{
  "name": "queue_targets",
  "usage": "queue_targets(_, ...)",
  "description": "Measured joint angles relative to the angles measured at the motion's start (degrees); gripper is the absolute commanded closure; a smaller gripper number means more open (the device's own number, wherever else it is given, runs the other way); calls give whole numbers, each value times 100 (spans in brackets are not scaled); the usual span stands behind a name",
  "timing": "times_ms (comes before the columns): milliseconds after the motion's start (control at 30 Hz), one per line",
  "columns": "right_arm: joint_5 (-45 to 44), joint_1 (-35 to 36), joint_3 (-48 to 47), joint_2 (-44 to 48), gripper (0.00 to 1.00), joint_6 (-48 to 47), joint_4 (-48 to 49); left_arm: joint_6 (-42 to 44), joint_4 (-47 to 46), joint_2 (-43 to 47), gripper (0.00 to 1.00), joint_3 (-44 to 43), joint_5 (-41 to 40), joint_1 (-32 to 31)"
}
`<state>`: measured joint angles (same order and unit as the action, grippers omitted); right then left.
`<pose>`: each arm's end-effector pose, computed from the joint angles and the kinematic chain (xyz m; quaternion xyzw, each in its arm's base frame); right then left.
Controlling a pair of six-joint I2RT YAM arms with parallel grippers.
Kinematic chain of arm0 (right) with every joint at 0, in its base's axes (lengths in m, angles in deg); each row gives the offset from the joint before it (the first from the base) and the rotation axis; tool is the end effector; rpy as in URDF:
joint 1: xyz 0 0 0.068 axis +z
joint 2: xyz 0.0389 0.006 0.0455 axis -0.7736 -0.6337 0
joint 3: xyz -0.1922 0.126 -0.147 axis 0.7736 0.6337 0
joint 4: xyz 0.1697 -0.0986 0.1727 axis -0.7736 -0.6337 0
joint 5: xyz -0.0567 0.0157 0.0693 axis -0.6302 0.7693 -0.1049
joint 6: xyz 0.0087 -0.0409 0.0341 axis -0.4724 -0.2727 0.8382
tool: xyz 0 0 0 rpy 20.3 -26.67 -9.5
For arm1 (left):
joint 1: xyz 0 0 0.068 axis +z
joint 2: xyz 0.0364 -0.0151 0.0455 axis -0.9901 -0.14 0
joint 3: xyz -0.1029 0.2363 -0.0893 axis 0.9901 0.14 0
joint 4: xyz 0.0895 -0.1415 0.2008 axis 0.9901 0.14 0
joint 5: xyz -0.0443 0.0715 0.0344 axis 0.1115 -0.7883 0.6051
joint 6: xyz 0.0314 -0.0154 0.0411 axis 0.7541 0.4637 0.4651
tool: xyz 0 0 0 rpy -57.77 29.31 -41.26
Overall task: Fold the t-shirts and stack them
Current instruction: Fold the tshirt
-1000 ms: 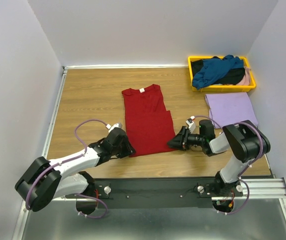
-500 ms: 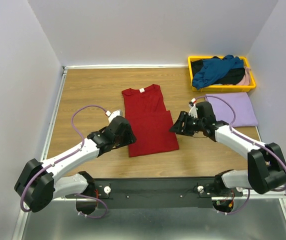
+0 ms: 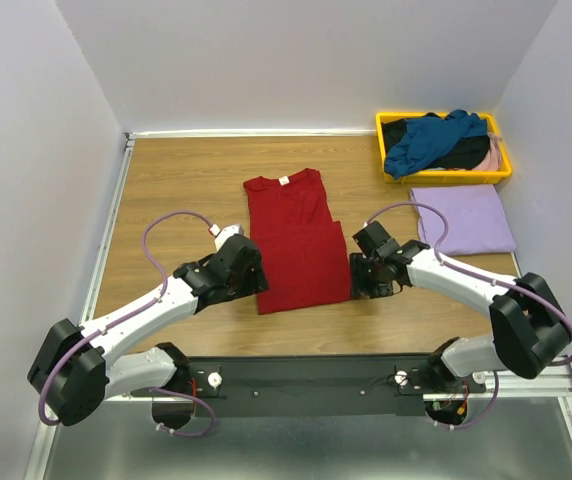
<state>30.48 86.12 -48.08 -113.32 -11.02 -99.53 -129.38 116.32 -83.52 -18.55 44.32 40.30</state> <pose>0.2007 0.1412 0.1764 -0.0154 0.9826 0.0893 0.1623 0.1639 -0.1375 0.2085 -0.1177 0.9407 -0.1695 0.2694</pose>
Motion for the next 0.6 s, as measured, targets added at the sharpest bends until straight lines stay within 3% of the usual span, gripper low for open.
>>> queue_targets(600,-345,415,-391,-570,44,35,-144,-48,76,-28,25,72,-4,-170)
